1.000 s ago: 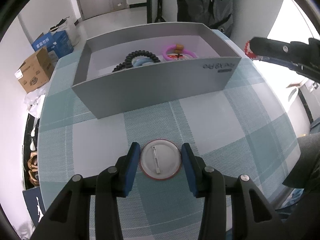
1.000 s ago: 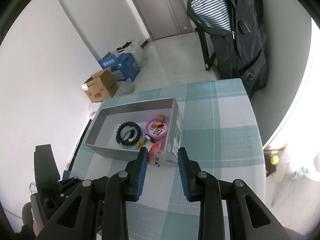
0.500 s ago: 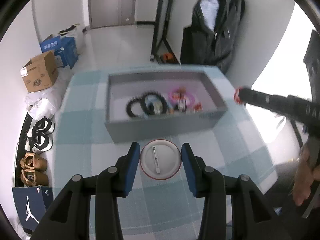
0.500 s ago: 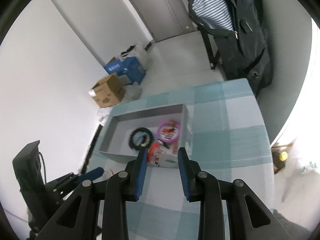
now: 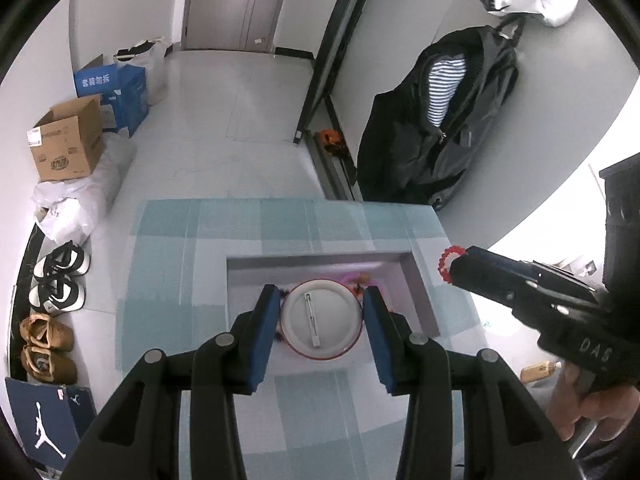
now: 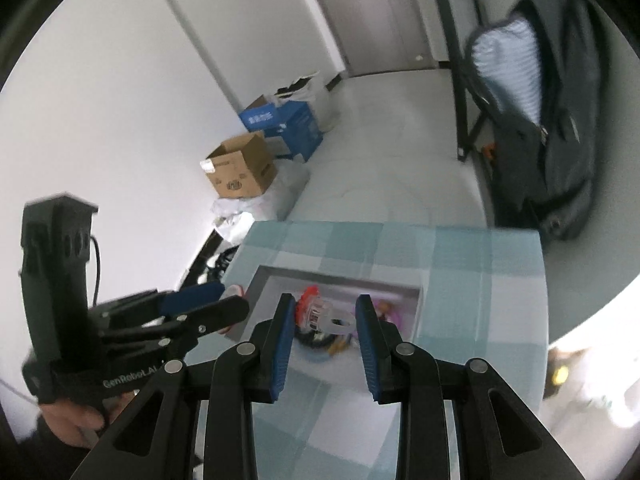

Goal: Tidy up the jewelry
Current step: 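Carry the badge and red charm into the gray box and open both grippers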

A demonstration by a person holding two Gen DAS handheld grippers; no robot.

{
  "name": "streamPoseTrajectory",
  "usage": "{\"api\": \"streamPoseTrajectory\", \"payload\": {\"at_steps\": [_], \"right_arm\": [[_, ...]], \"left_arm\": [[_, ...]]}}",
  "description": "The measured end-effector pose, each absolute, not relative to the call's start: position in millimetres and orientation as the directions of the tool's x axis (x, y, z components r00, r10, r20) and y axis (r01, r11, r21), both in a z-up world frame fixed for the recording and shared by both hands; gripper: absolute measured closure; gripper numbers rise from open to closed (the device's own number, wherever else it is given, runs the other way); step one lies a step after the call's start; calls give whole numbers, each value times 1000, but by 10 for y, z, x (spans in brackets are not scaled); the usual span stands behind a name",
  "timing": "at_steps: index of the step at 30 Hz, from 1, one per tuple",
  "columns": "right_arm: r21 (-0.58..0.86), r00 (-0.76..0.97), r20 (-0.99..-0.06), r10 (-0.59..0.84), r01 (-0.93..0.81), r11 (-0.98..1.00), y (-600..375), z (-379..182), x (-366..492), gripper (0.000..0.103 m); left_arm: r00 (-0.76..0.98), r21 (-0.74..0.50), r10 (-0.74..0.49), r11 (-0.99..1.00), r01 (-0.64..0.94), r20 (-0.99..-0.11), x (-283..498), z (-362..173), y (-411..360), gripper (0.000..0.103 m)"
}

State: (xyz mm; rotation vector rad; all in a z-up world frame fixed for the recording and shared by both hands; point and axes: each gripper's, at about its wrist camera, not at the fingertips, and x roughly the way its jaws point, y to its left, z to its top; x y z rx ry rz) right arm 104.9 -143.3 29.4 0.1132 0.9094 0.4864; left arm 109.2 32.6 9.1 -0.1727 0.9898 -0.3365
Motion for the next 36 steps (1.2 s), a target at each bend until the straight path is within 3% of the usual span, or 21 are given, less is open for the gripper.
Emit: {"api": "streamPoseTrajectory", "payload": {"at_steps": [9, 25, 31, 33, 36], "right_arm": [[312, 461, -749, 476, -390, 867, -1356, 31, 1393, 73], [378, 358, -799, 483, -326, 867, -1372, -343, 1528, 73], [405, 367, -788, 495, -297, 865, -1453, -332, 1525, 67], [409, 375, -782, 497, -293, 864, -1474, -312, 1510, 51], [413, 397, -767, 505, -297, 861, -1523, -238, 1479, 46]], "left_arm": [[411, -418, -455, 890, 182, -790, 1398, -199, 403, 66], [327, -472, -511, 860, 195, -795, 1524, -423, 290, 66], [339, -468, -506, 863, 192, -793, 1485, -385, 295, 65], [315, -483, -527, 850, 212, -789, 1476, -376, 267, 51], [378, -477, -523, 852, 216, -764, 1408, -278, 312, 39]]}}
